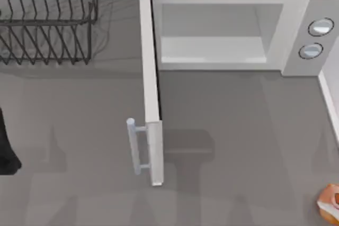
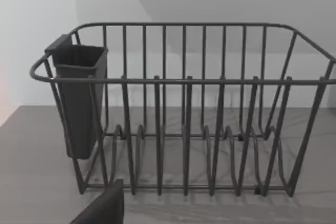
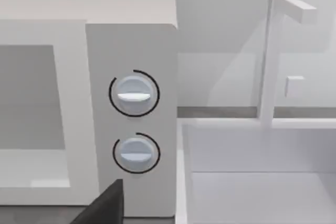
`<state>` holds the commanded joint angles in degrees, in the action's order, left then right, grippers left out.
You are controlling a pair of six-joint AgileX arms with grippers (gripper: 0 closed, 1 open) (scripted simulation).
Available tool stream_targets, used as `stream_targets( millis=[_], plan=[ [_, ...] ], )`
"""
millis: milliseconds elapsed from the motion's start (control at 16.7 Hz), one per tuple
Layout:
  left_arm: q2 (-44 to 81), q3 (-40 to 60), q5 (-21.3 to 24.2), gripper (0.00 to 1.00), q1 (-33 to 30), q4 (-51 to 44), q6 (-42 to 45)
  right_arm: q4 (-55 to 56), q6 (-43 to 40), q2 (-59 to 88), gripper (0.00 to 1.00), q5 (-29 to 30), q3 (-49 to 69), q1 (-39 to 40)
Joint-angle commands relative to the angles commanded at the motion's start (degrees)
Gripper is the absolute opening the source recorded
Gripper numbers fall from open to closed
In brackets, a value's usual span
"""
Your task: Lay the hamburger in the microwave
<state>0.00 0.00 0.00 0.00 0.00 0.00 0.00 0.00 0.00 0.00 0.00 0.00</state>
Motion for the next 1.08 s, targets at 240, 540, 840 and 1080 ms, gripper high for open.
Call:
stream_targets(
  millis=[240, 540, 840, 1080],
  plan=[
    [0.00, 0.00, 0.00, 1.00, 0.00, 0.00, 0.00, -1.83, -1.19, 1.97, 1.00, -0.01, 1.60, 0.58],
    [0.00, 0.00, 0.00, 1.00, 0.00, 0.00, 0.00, -14.21, -8.94, 17.42, 1.00, -0.07, 11.57, 4.31],
    [0.00, 0.00, 0.00, 1.00, 0.00, 0.00, 0.00, -32.49, -19.70, 44.52, 1.00, -0.08, 24.73, 9.40],
    [0.00, 0.00, 0.00, 1.00, 0.00, 0.00, 0.00, -45.57, -27.52, 63.41, 1.00, 0.00, 34.55, 12.99]
  ],
)
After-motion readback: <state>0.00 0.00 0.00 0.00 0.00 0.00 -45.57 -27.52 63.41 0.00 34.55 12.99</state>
